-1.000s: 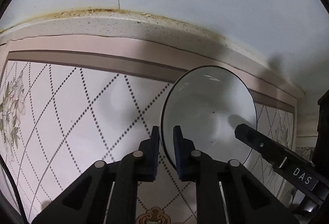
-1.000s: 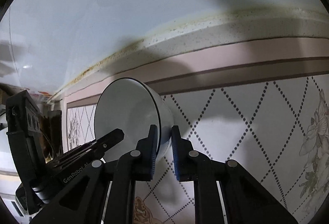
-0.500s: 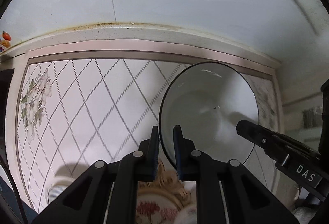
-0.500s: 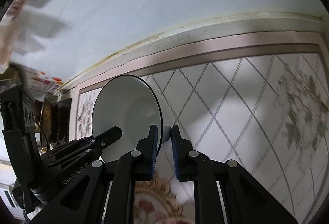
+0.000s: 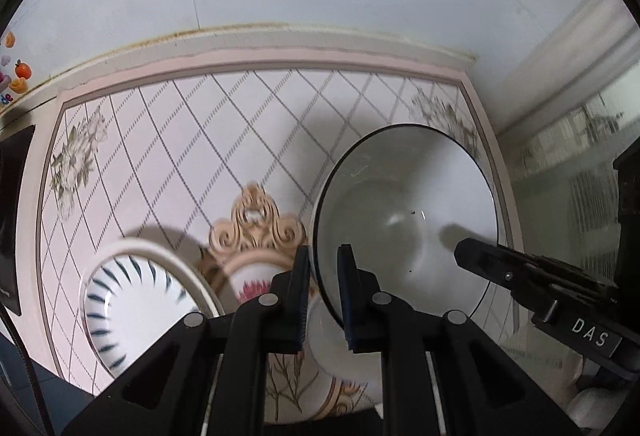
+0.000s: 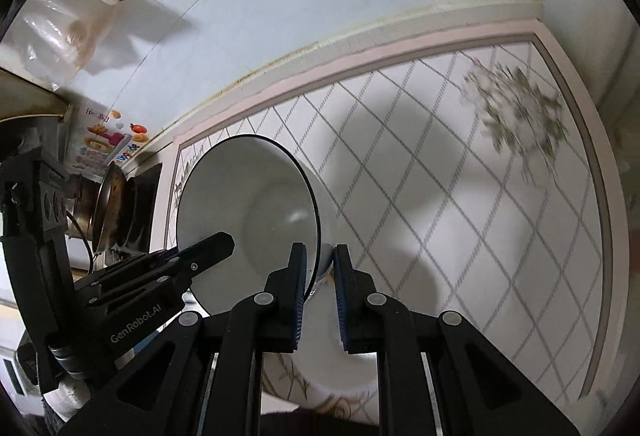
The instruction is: Organize plates and bowls
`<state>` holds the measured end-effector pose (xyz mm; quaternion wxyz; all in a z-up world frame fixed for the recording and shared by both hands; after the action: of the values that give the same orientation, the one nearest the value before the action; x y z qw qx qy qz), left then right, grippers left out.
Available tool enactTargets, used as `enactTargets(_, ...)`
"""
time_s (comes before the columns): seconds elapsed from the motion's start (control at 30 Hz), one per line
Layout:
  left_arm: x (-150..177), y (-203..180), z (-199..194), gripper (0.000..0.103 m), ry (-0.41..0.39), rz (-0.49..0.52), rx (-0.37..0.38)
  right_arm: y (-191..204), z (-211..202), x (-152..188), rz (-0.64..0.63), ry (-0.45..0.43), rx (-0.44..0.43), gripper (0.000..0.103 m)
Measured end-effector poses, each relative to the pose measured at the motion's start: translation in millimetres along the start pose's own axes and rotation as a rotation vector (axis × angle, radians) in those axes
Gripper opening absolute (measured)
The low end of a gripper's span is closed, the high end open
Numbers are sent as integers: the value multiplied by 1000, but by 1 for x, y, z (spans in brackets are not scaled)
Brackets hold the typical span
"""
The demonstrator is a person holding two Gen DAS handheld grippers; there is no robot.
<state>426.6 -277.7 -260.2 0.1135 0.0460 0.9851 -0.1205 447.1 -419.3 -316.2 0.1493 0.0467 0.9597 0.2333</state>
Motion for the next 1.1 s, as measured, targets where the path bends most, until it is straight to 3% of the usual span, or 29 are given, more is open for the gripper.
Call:
enactTargets(0.27, 45, -3, 17, 12, 59, 20, -5, -14, 9, 55, 44, 45, 2, 15)
enactTargets(0.43, 62, -3, 32, 11, 94, 26, -14, -22, 18, 72, 59, 70, 6, 15)
enactTargets(0.77, 77, 0, 56, 11, 139, 41, -40, -35, 35, 83, 68, 99, 20, 16)
enactTargets(1.1, 74, -1, 60, 11, 135, 68, -72, -37, 44, 84, 78, 115, 21, 15)
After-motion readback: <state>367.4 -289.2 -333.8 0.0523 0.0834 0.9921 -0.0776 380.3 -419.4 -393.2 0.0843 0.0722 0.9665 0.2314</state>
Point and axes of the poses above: each gripper's, at about its wrist camera, not at the fingertips, and z roughly the way its jaws point, y to its left, x to its underside, the point moved 5 cm from there along z, roughly the way its jaws point, and after that the axes turned 7 degrees about -z, right-handed, at the moved point
